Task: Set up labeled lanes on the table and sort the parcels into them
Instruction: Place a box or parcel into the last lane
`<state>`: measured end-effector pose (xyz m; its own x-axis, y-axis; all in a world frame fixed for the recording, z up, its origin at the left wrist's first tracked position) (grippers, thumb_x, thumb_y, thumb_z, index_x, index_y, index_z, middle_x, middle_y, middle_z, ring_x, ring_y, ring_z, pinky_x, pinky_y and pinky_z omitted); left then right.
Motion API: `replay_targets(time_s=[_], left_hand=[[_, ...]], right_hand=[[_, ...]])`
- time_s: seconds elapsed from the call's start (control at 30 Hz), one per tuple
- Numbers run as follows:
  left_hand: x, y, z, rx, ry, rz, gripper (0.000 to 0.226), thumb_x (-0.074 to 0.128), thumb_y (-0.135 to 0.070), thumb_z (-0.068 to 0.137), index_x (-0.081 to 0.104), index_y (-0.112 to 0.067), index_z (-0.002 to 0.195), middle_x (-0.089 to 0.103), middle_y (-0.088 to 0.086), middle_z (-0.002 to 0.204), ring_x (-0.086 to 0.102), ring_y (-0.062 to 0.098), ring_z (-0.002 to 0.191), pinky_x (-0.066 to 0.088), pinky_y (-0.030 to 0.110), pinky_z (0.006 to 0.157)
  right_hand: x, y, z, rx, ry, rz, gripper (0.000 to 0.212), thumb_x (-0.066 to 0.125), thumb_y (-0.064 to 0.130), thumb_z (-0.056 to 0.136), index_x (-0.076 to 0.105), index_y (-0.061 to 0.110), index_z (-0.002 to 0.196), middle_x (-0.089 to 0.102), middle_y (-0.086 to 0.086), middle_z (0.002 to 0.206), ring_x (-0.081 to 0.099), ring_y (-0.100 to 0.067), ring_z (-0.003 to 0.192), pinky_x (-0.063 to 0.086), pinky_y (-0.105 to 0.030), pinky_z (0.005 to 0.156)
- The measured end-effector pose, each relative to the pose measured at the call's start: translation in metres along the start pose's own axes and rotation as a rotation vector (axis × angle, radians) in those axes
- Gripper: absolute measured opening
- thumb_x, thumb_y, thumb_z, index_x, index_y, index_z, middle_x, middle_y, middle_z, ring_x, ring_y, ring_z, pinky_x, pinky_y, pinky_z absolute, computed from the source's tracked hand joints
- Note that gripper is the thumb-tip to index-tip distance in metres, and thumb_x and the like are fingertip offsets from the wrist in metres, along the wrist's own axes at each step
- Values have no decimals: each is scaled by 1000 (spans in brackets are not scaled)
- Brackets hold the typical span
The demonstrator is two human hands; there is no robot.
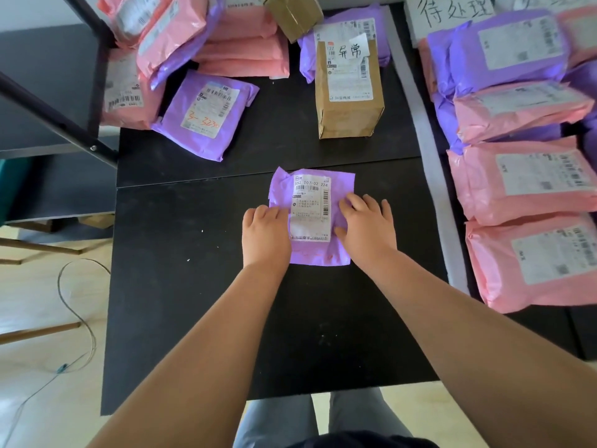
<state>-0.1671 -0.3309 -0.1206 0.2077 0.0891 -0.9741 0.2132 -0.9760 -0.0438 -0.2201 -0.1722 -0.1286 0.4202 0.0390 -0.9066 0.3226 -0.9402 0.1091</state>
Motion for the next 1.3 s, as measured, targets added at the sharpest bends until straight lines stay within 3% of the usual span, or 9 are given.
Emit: replay_targets(time_s=[0.17, 0.27, 0.43, 0.5, 0.6, 0.8, 0.97, 1.17, 1.3], left_hand=[[6, -2, -8, -34, 19, 36, 55, 43, -18, 98, 28, -19, 151, 51, -2, 124, 43, 23, 118, 25, 33, 107], [7, -3, -5, -47, 34, 44, 53, 46, -14, 95, 35, -19, 147, 50, -1, 122, 42, 24, 116, 26, 33, 104], [4, 5, -7, -101, -109, -90, 28, 60, -1, 81, 72, -16, 102, 52, 1, 81, 47, 27, 87, 29, 35, 84], [0, 7, -9, -100, -224, -96, 14, 71, 0, 71, 70, -14, 69, 38, -3, 65, 37, 24, 71, 28, 34, 73], [-4, 6, -11, -97, -300, -127, 22, 76, -1, 65, 61, -11, 53, 31, -5, 60, 29, 21, 68, 25, 31, 68], [0, 6, -19, -121, -255, -209, 26, 74, 0, 67, 57, -9, 49, 47, 2, 56, 33, 22, 68, 25, 32, 66], [5, 5, -32, -176, -161, -249, 21, 65, -6, 80, 63, -7, 60, 59, 5, 69, 46, 27, 77, 28, 33, 71], [-1, 1, -52, -216, -177, -313, 14, 63, -6, 85, 69, -6, 72, 65, 5, 79, 51, 28, 83, 37, 36, 74], [-19, 5, -63, -248, -262, -402, 10, 66, -3, 84, 65, -7, 75, 64, 3, 82, 52, 28, 87, 33, 32, 75]], right_hand=[[-6, -1, 2, -27, -7, 44, 43, 52, 31, 99, 47, 24, 142, 34, 3, 156, 25, -29, 146, 8, -52, 122], [-7, -2, 2, -31, -38, 38, 37, 49, 31, 102, 53, 26, 138, 38, 3, 155, 29, -26, 145, 8, -50, 122], [-10, -1, 1, -4, -116, 39, 30, 50, 29, 102, 67, 26, 126, 53, 3, 143, 42, -20, 136, 10, -44, 123], [-11, 3, -1, -23, -119, -16, 30, 50, 32, 101, 66, 25, 126, 53, 2, 142, 40, -21, 137, 6, -46, 123], [-6, 8, -8, -44, -104, -68, 39, 50, 33, 101, 52, 22, 138, 49, 1, 145, 33, -24, 142, 2, -50, 122], [0, 12, -15, -50, -136, -129, 25, 58, 25, 95, 64, 19, 119, 59, 1, 123, 44, -23, 126, 16, -43, 120], [-5, 12, -17, -59, -146, -146, 15, 58, 20, 95, 66, 16, 107, 61, 0, 109, 46, -23, 112, 32, -38, 102], [-3, 11, -24, -64, -124, -124, 21, 56, 19, 95, 61, 17, 115, 59, 0, 114, 47, -22, 114, 31, -37, 103], [-7, 5, -40, -32, -138, 128, 40, 55, 25, 99, 51, 25, 139, 53, -1, 140, 44, -24, 133, 24, -42, 116]])
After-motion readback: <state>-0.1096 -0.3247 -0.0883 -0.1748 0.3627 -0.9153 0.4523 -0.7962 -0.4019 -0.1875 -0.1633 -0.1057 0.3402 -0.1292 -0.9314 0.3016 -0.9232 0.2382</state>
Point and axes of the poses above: each hand's wrist, its own z-axis towards the middle knuckle, its own x-axis out of the palm, y = z × x, the point moved 8 cm from there along z, towards the middle knuckle
